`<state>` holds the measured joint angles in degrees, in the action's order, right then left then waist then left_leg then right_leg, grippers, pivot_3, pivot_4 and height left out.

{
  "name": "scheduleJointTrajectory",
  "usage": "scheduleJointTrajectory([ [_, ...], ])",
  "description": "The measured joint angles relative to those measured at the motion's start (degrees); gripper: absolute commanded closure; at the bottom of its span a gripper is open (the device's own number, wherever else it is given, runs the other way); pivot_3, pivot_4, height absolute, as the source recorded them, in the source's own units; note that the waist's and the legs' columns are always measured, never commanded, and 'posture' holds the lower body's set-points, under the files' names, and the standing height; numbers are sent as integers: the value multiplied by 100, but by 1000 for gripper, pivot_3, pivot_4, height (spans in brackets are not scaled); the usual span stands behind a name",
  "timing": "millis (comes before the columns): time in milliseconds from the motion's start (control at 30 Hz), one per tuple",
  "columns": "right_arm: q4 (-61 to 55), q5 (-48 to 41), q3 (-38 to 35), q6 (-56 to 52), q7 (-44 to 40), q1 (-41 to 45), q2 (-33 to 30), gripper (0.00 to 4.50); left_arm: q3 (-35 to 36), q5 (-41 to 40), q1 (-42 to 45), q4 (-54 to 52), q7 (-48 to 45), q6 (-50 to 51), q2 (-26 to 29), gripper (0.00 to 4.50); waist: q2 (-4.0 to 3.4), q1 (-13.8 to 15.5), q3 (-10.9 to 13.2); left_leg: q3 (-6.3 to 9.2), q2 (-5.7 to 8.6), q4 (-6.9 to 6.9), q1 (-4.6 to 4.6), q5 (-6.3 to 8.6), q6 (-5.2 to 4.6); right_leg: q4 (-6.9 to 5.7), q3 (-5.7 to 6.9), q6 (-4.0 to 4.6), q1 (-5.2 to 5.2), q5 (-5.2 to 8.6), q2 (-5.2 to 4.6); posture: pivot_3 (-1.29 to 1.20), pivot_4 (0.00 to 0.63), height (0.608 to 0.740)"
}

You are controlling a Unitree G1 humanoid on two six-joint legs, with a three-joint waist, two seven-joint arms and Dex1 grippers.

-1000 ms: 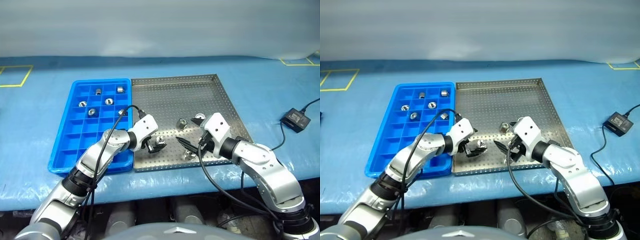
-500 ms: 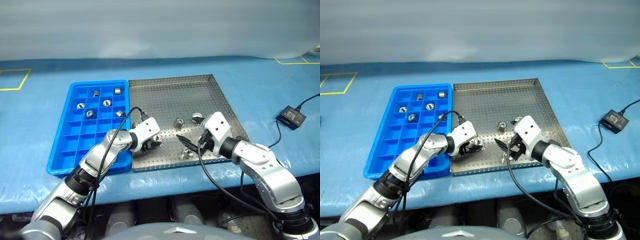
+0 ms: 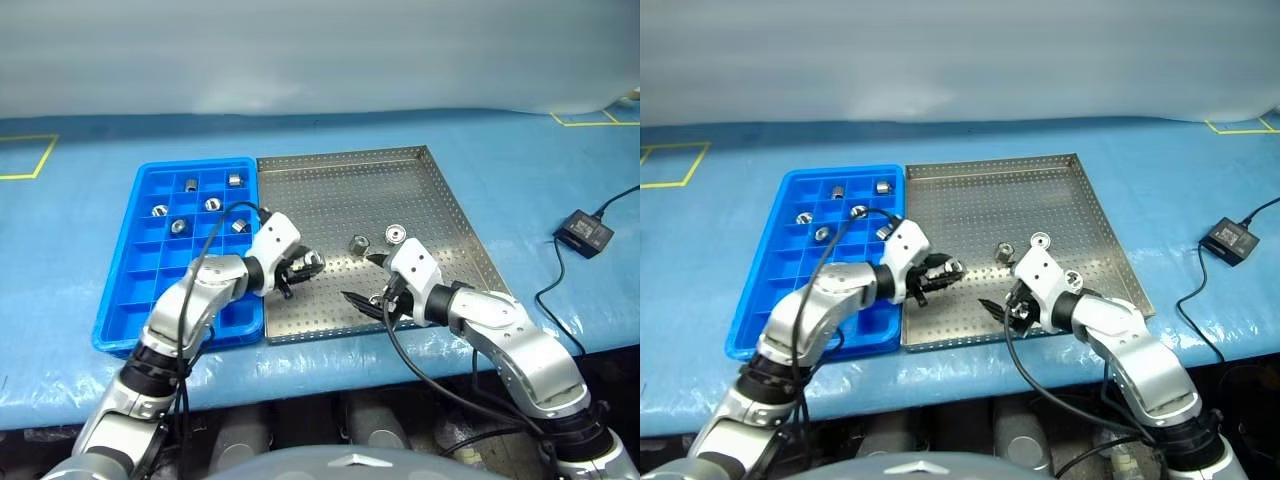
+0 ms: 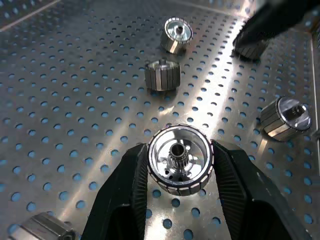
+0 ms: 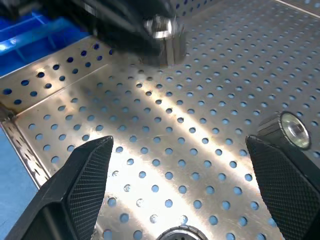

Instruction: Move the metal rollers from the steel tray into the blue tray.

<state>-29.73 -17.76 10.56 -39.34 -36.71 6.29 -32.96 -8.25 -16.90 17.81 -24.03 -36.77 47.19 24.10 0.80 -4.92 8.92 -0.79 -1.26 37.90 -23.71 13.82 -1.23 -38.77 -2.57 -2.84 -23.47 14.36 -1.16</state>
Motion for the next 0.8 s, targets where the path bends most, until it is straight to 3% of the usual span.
scheduleJointTrajectory([
  [100,-11,-278,25,41,-226,312,254,0,847,-179,-523,-745,346,181,123,2861,2,64,1,2,-2,-2,0,1,-1,1,2,1,1,1,0,-10,150,740],
  [400,156,-395,190,47,-325,677,440,0,2330,279,-1734,-1694,1938,1082,105,2861,41,440,18,8,11,8,1,5,-9,6,16,-4,12,-2,-22,86,150,740],
  [600,284,-308,275,54,-314,735,452,0,2396,566,-1627,-1351,2555,1090,-157,2861,47,617,21,16,18,13,5,0,-11,6,27,-2,24,-3,-30,77,150,740],
  [800,398,-161,302,80,-204,660,438,0,2316,763,-1248,-673,2860,875,-304,2861,55,601,23,16,18,8,-3,0,-11,6,29,0,15,-4,-31,52,150,740],
])
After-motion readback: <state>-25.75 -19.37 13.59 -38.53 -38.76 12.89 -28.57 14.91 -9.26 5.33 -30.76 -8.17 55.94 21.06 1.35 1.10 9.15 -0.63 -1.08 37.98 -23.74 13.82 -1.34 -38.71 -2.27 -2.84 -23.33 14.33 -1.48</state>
